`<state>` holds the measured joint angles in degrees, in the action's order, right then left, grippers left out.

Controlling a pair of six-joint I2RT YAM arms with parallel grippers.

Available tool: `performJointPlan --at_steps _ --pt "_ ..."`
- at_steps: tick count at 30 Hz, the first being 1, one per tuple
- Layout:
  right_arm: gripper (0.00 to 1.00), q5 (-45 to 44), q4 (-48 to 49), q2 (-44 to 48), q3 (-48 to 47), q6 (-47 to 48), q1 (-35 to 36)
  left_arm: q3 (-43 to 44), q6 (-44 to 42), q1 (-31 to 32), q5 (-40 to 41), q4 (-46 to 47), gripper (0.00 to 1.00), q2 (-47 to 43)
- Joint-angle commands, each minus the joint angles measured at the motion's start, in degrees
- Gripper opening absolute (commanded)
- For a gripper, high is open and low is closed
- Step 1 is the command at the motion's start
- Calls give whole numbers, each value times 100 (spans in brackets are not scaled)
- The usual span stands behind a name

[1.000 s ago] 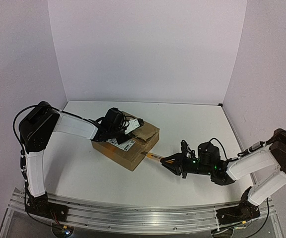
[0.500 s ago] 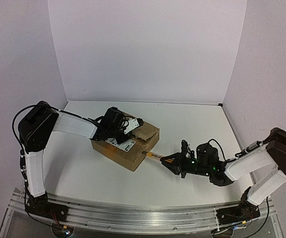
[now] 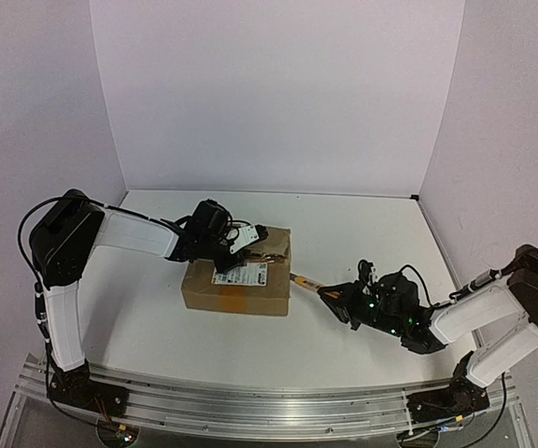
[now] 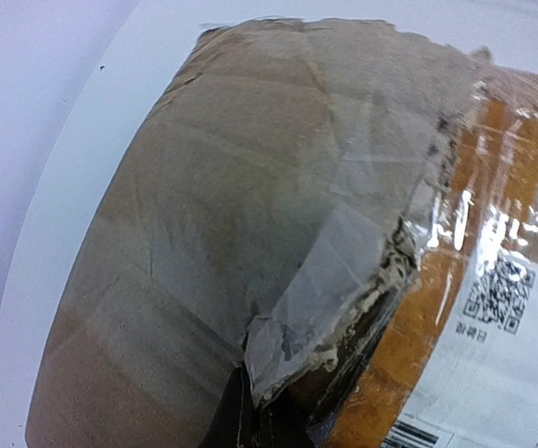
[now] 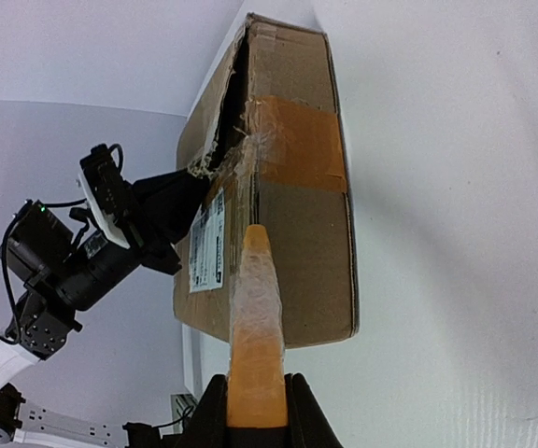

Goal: Unpack the express box

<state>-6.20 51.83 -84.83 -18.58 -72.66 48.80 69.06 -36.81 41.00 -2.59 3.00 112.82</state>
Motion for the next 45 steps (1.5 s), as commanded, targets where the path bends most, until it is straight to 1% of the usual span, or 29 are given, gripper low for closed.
performJointPlan --at_steps 1,6,8,10,14,19,22,26,29,30,33,35,38,41,45 --pt "0 -638 562 -106 -455 283 -310 -292 -320 204 -1046 -883 0 -69" --pt "0 -129 569 -740 -844 202 -315 -270 -272 259 -1311 -843 0 -85" --pt "0 144 560 -886 -960 207 -315 -270 -259 268 -1412 -779 0 -91" --pt "0 229 565 -936 -986 196 -317 -244 -247 277 -1436 -721 0 -83" --pt "0 75 548 -863 -973 355 -331 -255 -410 277 -1509 -767 0 -115" --pt "0 -137 461 -607 -1288 1167 -405 -367 -754 266 -1569 -797 0 -218" --pt "0 -179 368 -482 -1322 1385 -504 -395 -859 246 -1638 -816 0 -264" --pt "0 -105 -34 -520 -1341 1626 -596 -554 -1131 227 -1841 -750 0 -388" --pt "0 658 -164 -799 -1633 1869 -727 -685 -1409 229 -1976 -678 0 -474" --pt "0 1011 -443 -849 -1751 2087 -763 -694 -1467 221 -1991 -658 0 -473" --pt "0 1586 -1362 -648 -1955 2828 -840 -724 -1627 145 -2027 -670 0 -513" --pt "0 2180 -1395 -556 -1856 2997 -1062 -753 -1747 95 -2154 -728 0 -557" --pt "0 3114 -1489 -575 -1959 3174 -1440 -769 -1874 34 -2359 -798 0 -592" --pt "0 3568 -1590 -705 -2130 3186 -1829 -716 -1956 3 -2506 -878 0 -638" --pt "0 3744 -1977 -1019 -2549 3318 -1913 -692 -2133 -20 -2591 -1011 0 -715"
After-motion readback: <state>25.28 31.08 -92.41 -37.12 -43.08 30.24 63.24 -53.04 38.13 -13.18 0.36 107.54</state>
